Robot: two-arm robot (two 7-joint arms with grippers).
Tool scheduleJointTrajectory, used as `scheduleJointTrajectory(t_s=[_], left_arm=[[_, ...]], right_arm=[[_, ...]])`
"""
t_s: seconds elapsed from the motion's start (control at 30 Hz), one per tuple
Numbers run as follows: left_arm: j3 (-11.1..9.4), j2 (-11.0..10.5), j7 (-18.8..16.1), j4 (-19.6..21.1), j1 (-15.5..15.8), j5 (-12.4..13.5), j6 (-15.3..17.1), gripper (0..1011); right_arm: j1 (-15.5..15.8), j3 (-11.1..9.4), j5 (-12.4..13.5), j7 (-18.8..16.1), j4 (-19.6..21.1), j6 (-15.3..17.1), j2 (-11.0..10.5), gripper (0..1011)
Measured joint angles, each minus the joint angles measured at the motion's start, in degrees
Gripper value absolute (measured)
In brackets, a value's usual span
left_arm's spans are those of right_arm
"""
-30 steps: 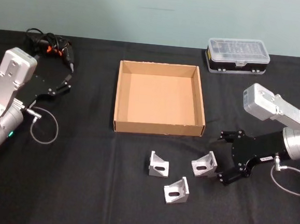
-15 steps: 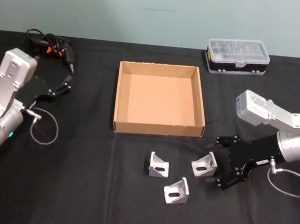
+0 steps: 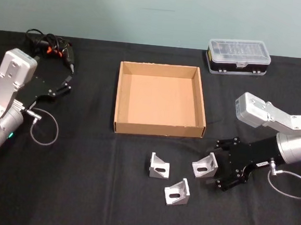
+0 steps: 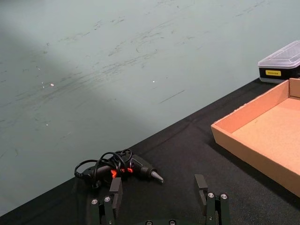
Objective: Use one hand to pick up the angle iron from the table and place it into the box.
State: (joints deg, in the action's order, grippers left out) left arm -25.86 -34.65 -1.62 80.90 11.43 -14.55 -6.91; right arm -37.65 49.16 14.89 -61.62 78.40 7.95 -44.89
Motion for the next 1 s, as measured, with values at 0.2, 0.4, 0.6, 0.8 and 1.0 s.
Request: scheduleJointTrajectory(t_s=[0.2, 0.4, 0.6, 0.8, 1.0], left_arm=[[0.0, 0.0, 0.0, 0.0, 0.0, 0.0, 0.0, 1000], [0.0, 0.0, 0.0, 0.0, 0.0, 0.0, 0.0, 1000], [0.0, 0.0, 0.0, 0.0, 0.0, 0.0, 0.0, 1000], [0.0, 0.0, 0.0, 0.0, 0.0, 0.0, 0.0, 1000], [0.0, 0.0, 0.0, 0.0, 0.0, 0.0, 0.0, 1000]], right_arm=[[0.01, 0.31, 0.0, 0.02, -0.26, -0.17, 0.31, 797], [0.07, 0.52, 0.0, 0.05, -0.24, -0.41, 0.49, 607], [0.21, 0.54, 0.07, 0.19, -0.03, -0.69, 0.55, 474], [0.33, 0.52, 0.19, 0.35, 0.22, -0.84, 0.5, 474], [0.39, -0.34, 1.46, 0.58, 1.5, -0.81, 0.19, 474]])
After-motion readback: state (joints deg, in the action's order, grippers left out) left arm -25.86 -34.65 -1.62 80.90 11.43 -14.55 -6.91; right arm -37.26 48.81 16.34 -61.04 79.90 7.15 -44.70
